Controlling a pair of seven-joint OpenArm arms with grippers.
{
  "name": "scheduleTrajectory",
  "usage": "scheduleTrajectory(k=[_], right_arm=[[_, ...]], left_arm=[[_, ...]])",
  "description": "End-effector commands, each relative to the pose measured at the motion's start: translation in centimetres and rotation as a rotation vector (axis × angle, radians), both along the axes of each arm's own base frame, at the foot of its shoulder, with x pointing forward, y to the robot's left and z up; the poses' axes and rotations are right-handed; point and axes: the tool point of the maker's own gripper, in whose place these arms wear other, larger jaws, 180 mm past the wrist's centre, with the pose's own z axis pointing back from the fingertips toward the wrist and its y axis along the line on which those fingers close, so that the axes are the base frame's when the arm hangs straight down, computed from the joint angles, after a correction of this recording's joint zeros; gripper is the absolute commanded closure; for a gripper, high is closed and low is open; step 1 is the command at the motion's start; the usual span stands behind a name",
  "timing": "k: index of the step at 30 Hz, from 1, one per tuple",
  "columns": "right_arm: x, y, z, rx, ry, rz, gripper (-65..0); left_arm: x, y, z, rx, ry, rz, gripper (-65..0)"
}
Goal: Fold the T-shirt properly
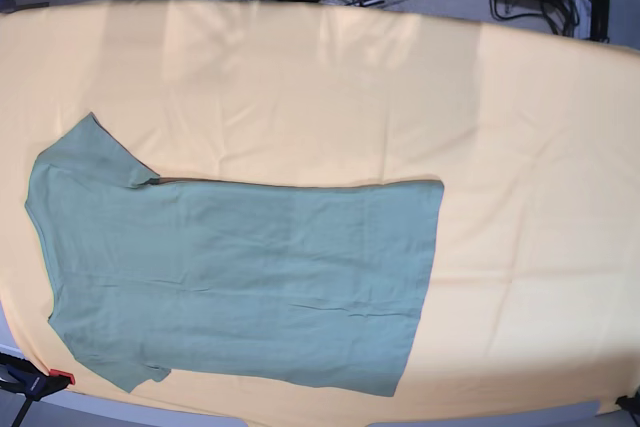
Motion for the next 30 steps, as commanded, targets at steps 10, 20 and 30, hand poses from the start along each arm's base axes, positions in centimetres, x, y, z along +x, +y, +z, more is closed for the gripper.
scheduleTrajectory(k=[10, 20, 30], right_arm=[[-5.3, 0.6, 4.9, 0.116, 0.037, -0.015, 0.0], [-6.8, -1.2, 12.6, 0.097, -0.041, 0.049, 0.0], [-4.1, -2.9, 21.8, -0.043, -0.244, 0.159, 0.0]], left_arm=[[-2.9, -1.3, 6.0, -0.121, -0.047, -0.259, 0.0], [-4.4, -2.4, 14.5, -0.209, -0.122, -0.423, 0.0], [-3.5, -2.5, 21.5, -0.153, -0.198, -0.632, 0.0]])
